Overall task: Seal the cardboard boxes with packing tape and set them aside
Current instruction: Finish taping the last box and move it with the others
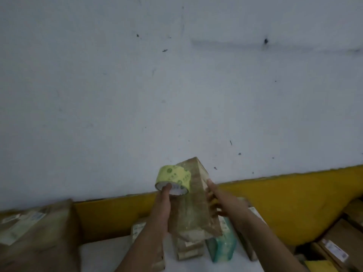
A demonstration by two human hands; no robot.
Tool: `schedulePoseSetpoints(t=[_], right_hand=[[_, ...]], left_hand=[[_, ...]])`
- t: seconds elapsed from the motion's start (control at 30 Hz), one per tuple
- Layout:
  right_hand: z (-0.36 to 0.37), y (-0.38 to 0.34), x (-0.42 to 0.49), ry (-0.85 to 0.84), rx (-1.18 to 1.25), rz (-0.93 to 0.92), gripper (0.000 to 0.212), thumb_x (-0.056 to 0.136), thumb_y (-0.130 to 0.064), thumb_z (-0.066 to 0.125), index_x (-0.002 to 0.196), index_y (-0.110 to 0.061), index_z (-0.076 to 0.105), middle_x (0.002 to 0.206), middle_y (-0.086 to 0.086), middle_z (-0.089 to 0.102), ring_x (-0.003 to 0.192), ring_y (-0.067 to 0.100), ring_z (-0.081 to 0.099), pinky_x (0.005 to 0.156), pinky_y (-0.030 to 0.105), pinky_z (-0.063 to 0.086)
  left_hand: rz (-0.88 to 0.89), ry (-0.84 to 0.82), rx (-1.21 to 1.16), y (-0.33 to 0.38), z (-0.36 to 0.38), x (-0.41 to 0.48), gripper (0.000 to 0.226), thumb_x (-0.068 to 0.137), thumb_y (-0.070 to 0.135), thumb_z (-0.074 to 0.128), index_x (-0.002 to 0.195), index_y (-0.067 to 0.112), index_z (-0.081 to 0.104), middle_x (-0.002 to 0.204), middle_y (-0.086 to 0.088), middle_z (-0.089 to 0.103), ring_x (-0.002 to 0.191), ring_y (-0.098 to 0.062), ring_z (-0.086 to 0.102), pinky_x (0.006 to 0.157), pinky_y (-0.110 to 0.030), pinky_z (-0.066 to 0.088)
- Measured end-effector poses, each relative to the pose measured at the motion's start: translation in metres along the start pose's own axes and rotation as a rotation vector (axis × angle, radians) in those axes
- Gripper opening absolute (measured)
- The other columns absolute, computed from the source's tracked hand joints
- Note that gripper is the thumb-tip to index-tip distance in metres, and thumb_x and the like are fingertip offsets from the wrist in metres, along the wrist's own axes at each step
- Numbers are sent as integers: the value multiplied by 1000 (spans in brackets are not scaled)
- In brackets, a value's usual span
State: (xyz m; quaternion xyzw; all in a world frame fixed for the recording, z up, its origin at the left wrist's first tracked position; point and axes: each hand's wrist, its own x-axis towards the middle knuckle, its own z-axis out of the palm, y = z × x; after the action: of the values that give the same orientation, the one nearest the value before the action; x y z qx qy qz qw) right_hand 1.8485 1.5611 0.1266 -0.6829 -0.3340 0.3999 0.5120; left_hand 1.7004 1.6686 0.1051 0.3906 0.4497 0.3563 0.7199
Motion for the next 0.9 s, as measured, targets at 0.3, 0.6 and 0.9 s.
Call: schedulePoseSetpoints(t=[0.3, 0.6, 0.9], right_hand=[[13, -26, 9, 10, 151, -40, 49, 78, -56, 71, 111, -20, 69, 96, 3, 76, 90, 25, 72, 69, 35, 58], [-23, -46, -6, -168, 643, -22, 52, 86, -46, 61, 124, -10, 61, 114, 18, 70, 94, 32, 70, 76, 43, 58], [3, -18, -8, -221, 928, 48, 57, 92, -50, 56, 134, -12, 54, 131, 22, 60, 118, 39, 59, 96, 54, 50]], left_hand=[[415, -38, 246, 40, 13, -20, 22, 102, 44, 38, 111, 30, 52, 98, 7, 59, 99, -17, 57, 85, -32, 47], [670, 146, 407, 64, -36, 9, 21, 93, -6, 45, 98, 11, 54, 91, -5, 64, 90, -23, 64, 64, -28, 50], [-87, -313, -429, 44, 3, -15, 38, 91, 40, 62, 119, 16, 66, 112, -14, 70, 93, -32, 71, 72, -42, 57]])
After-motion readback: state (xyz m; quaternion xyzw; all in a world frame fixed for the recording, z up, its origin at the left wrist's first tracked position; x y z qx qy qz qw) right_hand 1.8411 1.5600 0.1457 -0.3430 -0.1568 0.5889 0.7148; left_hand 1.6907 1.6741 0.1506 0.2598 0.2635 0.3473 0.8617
